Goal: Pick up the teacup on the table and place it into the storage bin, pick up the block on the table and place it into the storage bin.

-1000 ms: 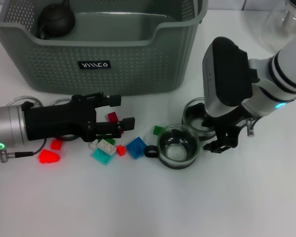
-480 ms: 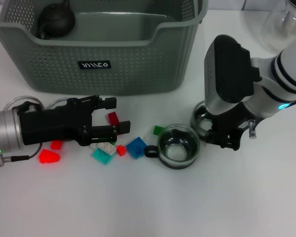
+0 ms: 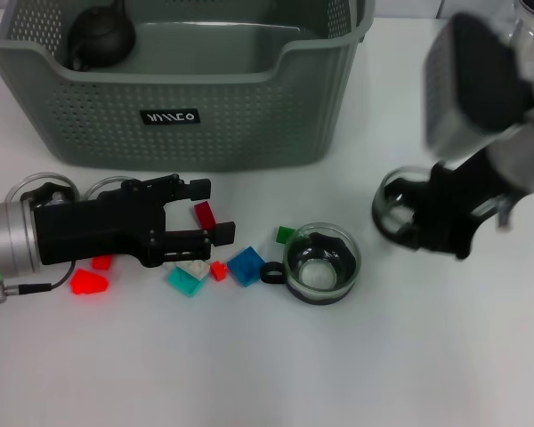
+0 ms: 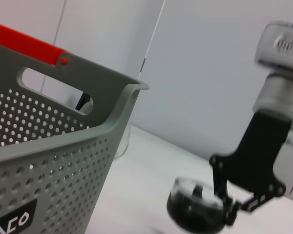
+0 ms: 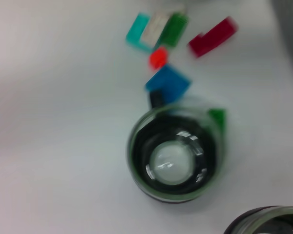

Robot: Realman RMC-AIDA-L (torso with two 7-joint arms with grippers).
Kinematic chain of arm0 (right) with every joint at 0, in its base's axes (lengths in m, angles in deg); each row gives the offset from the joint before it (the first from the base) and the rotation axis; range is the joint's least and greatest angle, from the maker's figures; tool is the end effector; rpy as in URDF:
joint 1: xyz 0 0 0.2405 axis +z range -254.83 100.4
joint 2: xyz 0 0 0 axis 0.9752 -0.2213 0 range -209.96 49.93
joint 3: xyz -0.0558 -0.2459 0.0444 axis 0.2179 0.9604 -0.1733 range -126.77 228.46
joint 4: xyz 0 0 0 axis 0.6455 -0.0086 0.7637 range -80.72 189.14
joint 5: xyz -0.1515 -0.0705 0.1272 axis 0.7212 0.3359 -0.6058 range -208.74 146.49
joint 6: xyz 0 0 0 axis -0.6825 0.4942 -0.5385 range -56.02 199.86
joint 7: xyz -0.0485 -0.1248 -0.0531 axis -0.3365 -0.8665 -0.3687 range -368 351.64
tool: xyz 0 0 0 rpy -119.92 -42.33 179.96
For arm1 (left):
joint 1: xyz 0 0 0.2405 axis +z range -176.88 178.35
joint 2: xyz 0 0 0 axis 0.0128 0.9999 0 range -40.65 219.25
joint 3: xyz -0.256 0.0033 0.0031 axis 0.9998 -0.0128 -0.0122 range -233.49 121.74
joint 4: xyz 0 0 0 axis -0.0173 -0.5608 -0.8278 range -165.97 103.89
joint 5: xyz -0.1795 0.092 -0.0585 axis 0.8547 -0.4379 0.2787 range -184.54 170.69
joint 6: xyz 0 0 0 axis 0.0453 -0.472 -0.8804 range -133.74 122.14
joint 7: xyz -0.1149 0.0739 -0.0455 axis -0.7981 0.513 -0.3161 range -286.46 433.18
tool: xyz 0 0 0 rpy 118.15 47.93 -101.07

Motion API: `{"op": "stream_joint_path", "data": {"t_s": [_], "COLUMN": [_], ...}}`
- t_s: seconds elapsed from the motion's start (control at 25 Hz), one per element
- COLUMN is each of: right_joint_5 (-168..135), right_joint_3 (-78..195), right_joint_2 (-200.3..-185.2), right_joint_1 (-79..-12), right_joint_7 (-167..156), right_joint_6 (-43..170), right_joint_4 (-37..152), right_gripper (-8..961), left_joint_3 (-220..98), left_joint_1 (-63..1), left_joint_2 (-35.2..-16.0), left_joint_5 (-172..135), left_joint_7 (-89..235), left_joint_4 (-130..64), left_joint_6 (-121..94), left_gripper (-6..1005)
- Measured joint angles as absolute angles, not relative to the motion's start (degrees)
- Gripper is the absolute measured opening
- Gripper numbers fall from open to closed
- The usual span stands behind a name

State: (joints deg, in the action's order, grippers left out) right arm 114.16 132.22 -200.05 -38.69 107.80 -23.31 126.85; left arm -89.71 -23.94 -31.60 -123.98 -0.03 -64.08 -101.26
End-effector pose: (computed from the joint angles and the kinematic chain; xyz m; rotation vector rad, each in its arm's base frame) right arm 0.1651 0.3401 -0.0235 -3.0070 0.1981 -0.6642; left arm -0.2863 0.2804 -0.0175 -2.7185 -0.7303 -0.8417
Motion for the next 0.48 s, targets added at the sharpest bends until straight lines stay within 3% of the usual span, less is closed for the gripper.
{"op": "stream_joint_path", "data": {"t_s": [0.24, 0.48], "right_joint_5": [109.74, 96.02], "right_joint_3": [119.80, 113.38], "right_joint_2": [-200.28, -200.45], "right_joint_1": [-36.47, -27.87], "right_joint_7": [108.94, 112.31], "right_joint_6": [-35.29, -40.10], "right_joint_4": [136.69, 136.28], "right_gripper": [57, 62], "left_joint_3": [-89.87, -89.92], "left_joint_1": [-23.96, -23.96], "left_joint_2": [-31.45, -31.28], "left_joint_5": [-124.14, -124.02], "left_joint_7": [-0.02, -0.03], "left_joint_4": [-64.08, -64.19], "left_joint_6": [-101.44, -101.97], "left_gripper": [839, 840]}}
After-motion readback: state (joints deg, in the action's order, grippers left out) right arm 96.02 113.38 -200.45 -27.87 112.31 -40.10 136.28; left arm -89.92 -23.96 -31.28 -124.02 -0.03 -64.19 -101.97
